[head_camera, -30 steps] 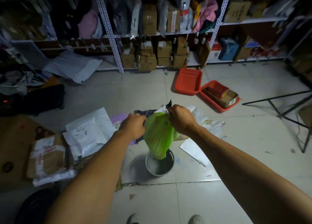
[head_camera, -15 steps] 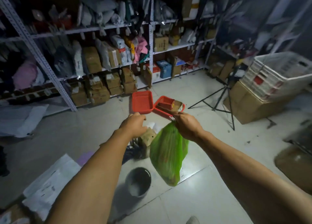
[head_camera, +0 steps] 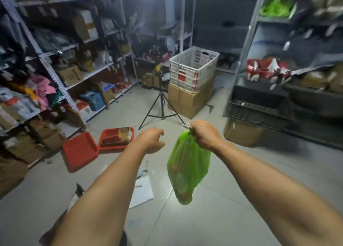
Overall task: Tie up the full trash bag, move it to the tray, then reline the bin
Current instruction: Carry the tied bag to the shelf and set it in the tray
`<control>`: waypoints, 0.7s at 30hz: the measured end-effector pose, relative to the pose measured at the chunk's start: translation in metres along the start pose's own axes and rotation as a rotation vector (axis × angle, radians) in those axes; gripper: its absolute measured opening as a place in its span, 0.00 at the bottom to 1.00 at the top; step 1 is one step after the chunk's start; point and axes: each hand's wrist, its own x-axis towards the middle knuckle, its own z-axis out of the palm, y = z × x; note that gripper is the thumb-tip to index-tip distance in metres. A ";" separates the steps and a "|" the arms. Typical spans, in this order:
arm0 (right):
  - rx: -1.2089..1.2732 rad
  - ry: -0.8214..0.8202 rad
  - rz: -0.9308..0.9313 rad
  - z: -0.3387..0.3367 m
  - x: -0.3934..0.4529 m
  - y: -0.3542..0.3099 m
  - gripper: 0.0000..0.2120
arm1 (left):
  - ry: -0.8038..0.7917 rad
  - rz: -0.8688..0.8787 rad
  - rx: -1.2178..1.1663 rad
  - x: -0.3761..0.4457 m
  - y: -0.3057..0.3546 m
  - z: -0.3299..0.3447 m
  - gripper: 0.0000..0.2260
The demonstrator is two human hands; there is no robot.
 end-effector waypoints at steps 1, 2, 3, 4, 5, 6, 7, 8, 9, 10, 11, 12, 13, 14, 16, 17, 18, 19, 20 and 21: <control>0.003 0.001 0.024 -0.005 0.000 0.021 0.09 | -0.008 0.025 0.012 0.017 0.019 0.001 0.22; 0.001 0.005 0.058 -0.011 0.000 0.042 0.09 | -0.021 0.048 0.023 0.034 0.037 0.002 0.21; -0.004 0.009 0.104 -0.016 0.000 0.063 0.08 | -0.028 0.076 0.031 0.050 0.055 0.002 0.21; -0.009 0.010 0.149 -0.021 0.000 0.082 0.08 | -0.032 0.102 0.039 0.065 0.072 0.001 0.21; -0.015 0.012 0.185 -0.025 0.000 0.101 0.08 | -0.030 0.128 0.047 0.080 0.088 0.000 0.21; -0.021 0.018 0.207 -0.029 0.001 0.119 0.08 | -0.034 0.148 0.059 0.093 0.104 -0.003 0.20; -0.022 0.023 0.223 -0.033 0.002 0.137 0.08 | -0.036 0.164 0.072 0.106 0.119 -0.004 0.20; -0.024 0.028 0.238 -0.038 0.004 0.154 0.09 | -0.035 0.176 0.080 0.121 0.133 -0.006 0.20; -0.029 0.030 0.254 -0.041 0.006 0.171 0.09 | -0.028 0.187 0.074 0.136 0.146 -0.007 0.20; -0.032 0.029 0.269 -0.045 0.008 0.188 0.08 | -0.021 0.190 0.057 0.150 0.159 -0.008 0.20; -0.027 0.033 0.283 -0.048 0.011 0.206 0.07 | -0.013 0.197 0.043 0.165 0.170 -0.008 0.20; -0.021 0.045 0.295 -0.052 0.015 0.223 0.06 | -0.008 0.207 0.034 0.179 0.182 -0.009 0.21; -0.018 0.057 0.306 -0.055 0.019 0.241 0.05 | -0.009 0.220 0.030 0.194 0.194 -0.009 0.21; -0.022 0.066 0.315 -0.060 0.023 0.258 0.05 | -0.015 0.234 0.033 0.210 0.206 -0.009 0.21; -0.047 0.082 0.339 -0.069 0.034 0.290 0.06 | -0.018 0.267 0.050 0.243 0.230 -0.007 0.20; -0.059 0.087 0.350 -0.073 0.040 0.306 0.07 | -0.021 0.289 0.056 0.260 0.240 -0.006 0.20; -0.067 0.091 0.356 -0.078 0.048 0.322 0.07 | -0.021 0.312 0.056 0.278 0.251 -0.005 0.20; -0.073 0.094 0.358 -0.082 0.056 0.338 0.08 | -0.027 0.329 0.051 0.297 0.261 -0.004 0.20; -0.078 0.095 0.360 -0.087 0.064 0.355 0.08 | -0.031 0.346 0.045 0.317 0.271 -0.003 0.20; -0.084 0.097 0.359 -0.091 0.072 0.371 0.08 | -0.042 0.361 0.035 0.337 0.281 -0.002 0.19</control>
